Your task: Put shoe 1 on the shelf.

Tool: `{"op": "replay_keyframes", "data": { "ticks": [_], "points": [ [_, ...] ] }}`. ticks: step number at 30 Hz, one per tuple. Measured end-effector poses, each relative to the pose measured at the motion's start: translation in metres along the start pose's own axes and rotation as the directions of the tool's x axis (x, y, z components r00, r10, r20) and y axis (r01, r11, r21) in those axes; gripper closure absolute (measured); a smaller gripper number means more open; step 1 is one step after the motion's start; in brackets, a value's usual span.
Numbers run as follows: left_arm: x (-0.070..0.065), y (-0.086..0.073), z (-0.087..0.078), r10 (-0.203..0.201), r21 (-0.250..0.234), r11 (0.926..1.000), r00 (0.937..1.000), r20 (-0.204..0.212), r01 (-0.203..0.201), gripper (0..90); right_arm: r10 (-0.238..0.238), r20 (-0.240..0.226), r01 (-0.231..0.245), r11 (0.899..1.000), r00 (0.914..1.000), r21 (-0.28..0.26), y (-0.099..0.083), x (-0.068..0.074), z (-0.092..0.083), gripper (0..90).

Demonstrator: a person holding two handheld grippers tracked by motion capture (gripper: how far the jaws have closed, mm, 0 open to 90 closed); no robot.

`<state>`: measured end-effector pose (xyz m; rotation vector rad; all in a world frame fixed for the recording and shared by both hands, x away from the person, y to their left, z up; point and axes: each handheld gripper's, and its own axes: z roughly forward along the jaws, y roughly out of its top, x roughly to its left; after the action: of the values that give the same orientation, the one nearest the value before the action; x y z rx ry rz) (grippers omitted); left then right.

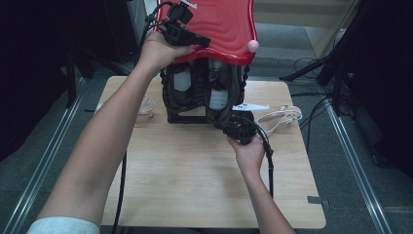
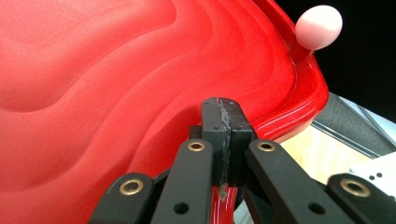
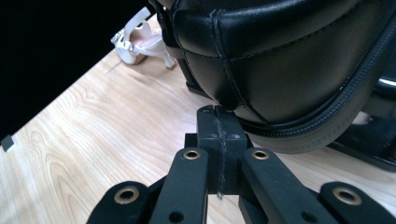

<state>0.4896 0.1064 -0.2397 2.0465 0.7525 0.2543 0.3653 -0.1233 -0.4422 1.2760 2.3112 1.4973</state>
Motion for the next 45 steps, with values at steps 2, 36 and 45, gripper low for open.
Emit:
{"op": "replay_keyframes", "data": {
  "ticks": [2, 36, 45],
  "points": [
    [0.0, 0.0, 0.0, 0.0, 0.0, 1.0, 1.0, 0.0, 0.0, 90.0, -0.002, 0.005, 0.002, 1.0, 1.0, -0.001, 0.003, 0.002, 0.005, 90.0],
    [-0.001, 0.0, 0.0, -0.001, 0.001, 1.0, 1.0, 0.001, 0.001, 89.9, 0.054, 0.206, -0.04, 0.997, 0.9771, -0.07, 0.049, -0.022, 0.02, 90.0],
    [-0.002, 0.002, -0.007, -0.059, 0.018, 0.9981, 0.9982, 0.001, 0.059, 83.1, 0.011, 0.077, -0.007, 0.998, 0.9969, -0.057, 0.033, -0.009, -0.001, 90.0]
  ]
}}
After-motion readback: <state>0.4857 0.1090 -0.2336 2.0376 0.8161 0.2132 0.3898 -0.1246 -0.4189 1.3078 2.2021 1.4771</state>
